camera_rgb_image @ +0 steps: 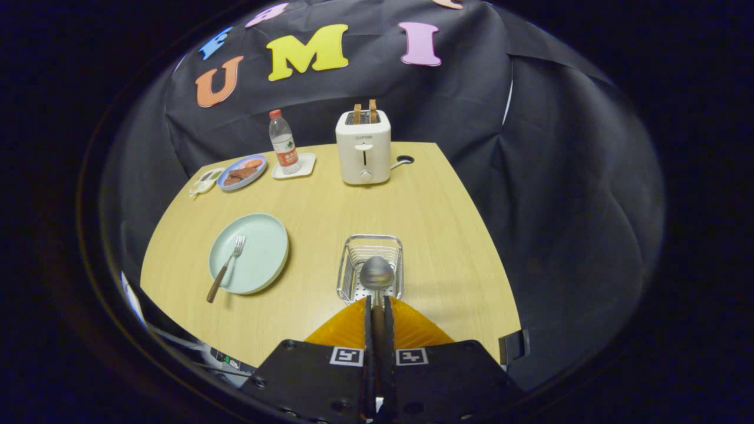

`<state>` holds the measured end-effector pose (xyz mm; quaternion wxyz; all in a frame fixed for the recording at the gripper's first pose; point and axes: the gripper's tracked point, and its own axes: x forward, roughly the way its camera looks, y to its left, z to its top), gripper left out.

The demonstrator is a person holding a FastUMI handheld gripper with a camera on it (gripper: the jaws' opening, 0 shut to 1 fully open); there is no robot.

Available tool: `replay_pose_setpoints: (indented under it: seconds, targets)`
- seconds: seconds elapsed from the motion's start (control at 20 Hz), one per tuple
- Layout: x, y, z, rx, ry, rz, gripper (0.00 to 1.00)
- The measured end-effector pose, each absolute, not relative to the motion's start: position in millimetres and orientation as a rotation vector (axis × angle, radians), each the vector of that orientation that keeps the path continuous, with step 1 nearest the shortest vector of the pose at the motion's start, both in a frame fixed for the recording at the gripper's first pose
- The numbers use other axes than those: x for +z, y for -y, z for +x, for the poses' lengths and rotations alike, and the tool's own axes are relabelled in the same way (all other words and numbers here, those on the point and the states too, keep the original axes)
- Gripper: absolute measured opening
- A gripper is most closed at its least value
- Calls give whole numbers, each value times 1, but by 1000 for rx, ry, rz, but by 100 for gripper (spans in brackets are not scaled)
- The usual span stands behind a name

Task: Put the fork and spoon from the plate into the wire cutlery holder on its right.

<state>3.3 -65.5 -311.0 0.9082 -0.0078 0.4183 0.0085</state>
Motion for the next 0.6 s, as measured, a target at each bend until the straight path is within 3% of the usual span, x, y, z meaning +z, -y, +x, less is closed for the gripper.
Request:
replay_pose_setpoints:
  seconds: [0.6]
  targets:
    - [-299,63,27,-20,-816,14,5]
